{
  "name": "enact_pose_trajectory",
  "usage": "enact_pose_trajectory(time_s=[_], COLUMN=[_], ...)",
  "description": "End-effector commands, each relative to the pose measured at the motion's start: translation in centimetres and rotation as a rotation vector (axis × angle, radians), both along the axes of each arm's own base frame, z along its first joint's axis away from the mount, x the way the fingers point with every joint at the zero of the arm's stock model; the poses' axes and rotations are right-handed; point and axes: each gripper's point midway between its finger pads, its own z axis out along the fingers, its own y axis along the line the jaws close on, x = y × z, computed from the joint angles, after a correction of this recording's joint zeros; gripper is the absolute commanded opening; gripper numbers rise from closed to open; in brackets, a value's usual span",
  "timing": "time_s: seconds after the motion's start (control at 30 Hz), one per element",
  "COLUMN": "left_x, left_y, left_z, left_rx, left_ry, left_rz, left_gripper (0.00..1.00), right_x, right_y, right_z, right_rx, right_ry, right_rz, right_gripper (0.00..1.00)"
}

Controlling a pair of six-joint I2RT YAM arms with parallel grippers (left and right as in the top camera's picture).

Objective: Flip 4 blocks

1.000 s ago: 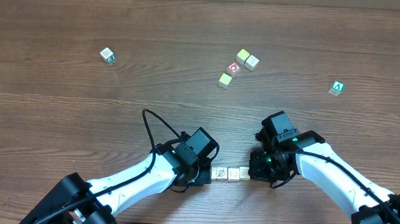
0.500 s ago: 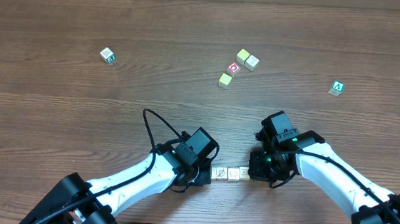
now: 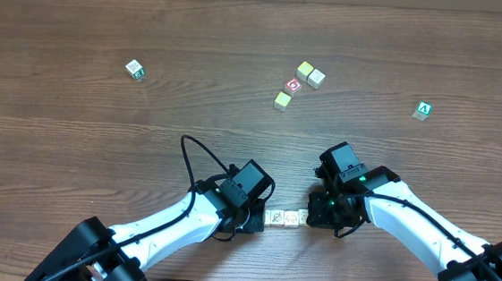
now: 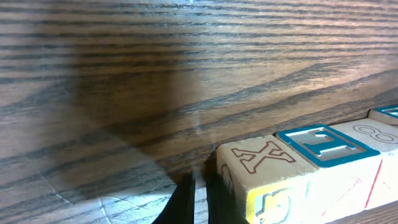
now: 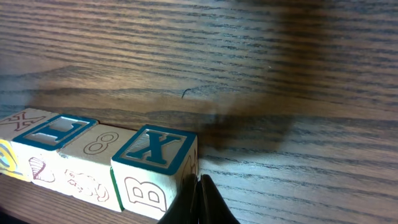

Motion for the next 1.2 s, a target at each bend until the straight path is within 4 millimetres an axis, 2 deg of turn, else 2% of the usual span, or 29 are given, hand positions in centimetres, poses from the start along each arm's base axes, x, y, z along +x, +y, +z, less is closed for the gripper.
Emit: enact_pose_trajectory(time_s=[0.0, 0.47, 0.73, 1.17], left_x=[-0.3, 0.8, 0.5, 0.9], left_y=[-0.6, -0.4, -0.5, 0.1], left_z=[-0.1, 0.2, 0.2, 0.1], left_rx=[-0.024, -0.035, -0.042, 0.007], left_ry=[-0.002, -0.023, -0.012, -0.083], left_rz=[-0.078, -0.085, -0.103, -0.248], left_gripper=[0.04, 0.04, 0.04, 0.04], right_x=[-0.5, -0.5, -0.6, -0.9], right_y=[0.9, 0.9, 0.9, 0.7], right_z=[0.1, 0.1, 0.1, 0.0], right_rx=[0.036, 0.034, 0.033, 0.023], right_ry=[0.018, 0.022, 0.025, 0.051], right_rz=[-0.002, -0.005, -0.005, -0.051], right_gripper=[0.04, 0.04, 0.04, 0.04])
